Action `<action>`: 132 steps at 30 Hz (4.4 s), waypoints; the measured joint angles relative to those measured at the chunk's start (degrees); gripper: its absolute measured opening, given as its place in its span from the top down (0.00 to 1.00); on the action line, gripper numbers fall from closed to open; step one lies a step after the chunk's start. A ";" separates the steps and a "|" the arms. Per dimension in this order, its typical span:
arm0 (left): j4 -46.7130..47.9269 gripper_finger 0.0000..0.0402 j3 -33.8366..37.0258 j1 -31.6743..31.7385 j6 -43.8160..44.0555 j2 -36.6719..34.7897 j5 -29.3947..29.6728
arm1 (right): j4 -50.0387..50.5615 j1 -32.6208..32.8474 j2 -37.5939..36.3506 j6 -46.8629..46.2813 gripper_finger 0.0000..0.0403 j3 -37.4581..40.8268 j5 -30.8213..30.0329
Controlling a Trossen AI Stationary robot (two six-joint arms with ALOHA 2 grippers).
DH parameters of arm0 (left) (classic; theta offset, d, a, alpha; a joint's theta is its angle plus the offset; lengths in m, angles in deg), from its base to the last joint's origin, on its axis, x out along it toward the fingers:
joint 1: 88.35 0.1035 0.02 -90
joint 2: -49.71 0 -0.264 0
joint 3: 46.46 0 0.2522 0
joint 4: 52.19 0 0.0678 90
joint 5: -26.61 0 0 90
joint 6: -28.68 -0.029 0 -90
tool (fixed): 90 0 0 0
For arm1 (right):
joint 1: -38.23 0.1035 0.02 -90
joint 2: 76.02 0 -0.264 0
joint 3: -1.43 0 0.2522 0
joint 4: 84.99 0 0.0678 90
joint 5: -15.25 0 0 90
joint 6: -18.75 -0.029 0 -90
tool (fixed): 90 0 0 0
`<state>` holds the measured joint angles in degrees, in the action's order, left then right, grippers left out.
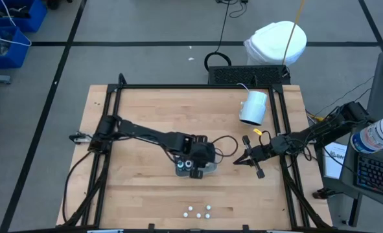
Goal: Pick & Place food coloring
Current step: Put the small orange food coloring bottle into the gray bin, then put the small blue food coloring bottle into the gray bin
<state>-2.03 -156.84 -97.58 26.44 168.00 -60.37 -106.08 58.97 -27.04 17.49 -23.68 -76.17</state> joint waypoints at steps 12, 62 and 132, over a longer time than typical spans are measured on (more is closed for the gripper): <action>2.34 0.80 0.00 0.37 -7.98 0.71 0.00 | 0.02 -0.01 0.00 0.00 1.00 0.00 0.01; 28.60 0.61 -22.09 -3.51 -13.94 -1.40 1.49 | 0.53 -0.01 0.22 0.70 1.00 0.02 -0.20; -83.78 0.95 82.64 -24.33 -1.73 -50.81 29.84 | 42.79 16.48 61.22 8.62 0.57 -64.34 1.71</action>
<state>-85.81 -74.20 -121.91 24.71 117.20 -30.53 -63.28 75.45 34.17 26.11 -88.03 -74.46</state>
